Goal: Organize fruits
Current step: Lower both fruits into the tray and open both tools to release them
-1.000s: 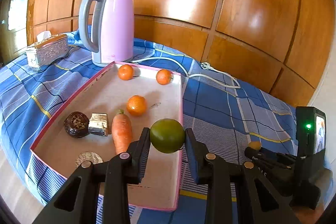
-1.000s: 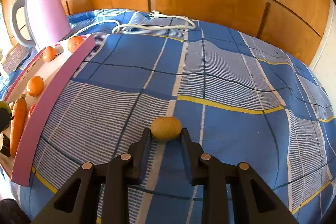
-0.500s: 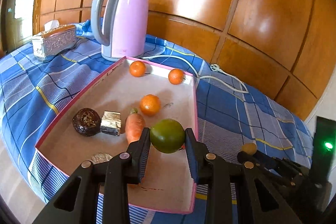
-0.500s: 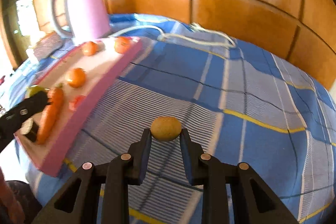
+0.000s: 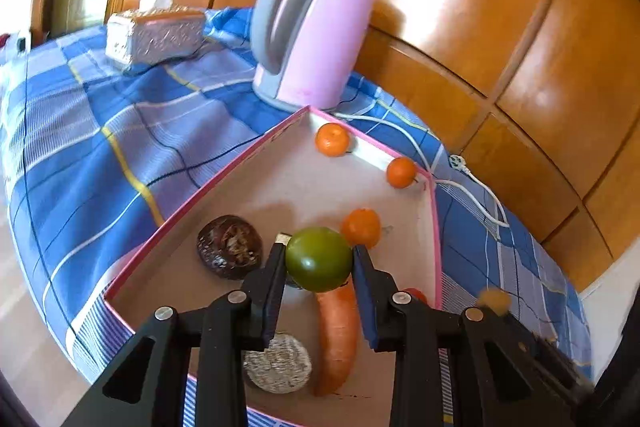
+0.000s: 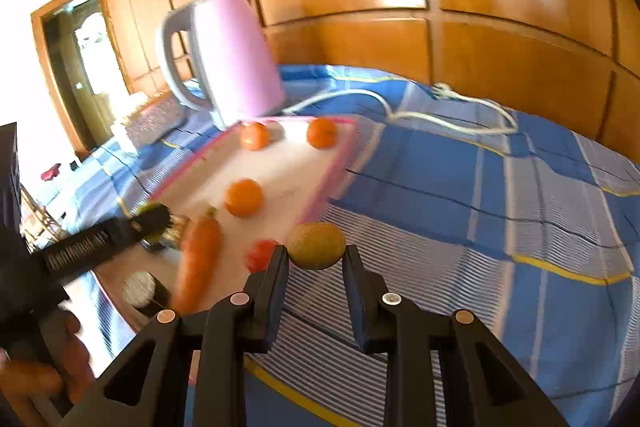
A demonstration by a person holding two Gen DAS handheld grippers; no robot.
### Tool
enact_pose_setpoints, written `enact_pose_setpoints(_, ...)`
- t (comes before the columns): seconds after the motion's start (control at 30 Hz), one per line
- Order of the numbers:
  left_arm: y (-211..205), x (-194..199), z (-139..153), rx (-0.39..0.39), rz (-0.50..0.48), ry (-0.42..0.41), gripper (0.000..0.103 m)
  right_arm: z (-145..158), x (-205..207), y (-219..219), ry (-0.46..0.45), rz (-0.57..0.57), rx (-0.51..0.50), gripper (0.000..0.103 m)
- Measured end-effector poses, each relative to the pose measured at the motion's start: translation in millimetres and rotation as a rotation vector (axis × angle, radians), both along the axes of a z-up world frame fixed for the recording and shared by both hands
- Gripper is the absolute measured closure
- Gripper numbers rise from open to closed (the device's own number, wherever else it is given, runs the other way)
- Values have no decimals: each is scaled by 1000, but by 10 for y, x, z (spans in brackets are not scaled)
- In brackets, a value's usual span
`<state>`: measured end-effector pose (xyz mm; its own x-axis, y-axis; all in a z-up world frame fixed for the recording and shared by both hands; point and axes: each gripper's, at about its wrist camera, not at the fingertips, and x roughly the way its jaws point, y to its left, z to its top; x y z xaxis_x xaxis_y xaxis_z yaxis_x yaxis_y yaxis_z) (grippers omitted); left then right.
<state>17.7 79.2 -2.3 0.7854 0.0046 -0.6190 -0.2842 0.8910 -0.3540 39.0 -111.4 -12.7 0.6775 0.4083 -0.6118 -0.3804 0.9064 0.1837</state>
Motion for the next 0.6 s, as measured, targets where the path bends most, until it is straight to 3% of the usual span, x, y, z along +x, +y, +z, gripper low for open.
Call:
enact_pose_setpoints(0.27, 147, 77, -67, -16, 70, 24, 70, 101, 196, 458, -6, 79, -13, 75)
enact_pose_setpoints(0.6, 158, 90, -72, 0, 83, 20, 70, 30, 310, 538, 39, 82, -8, 74)
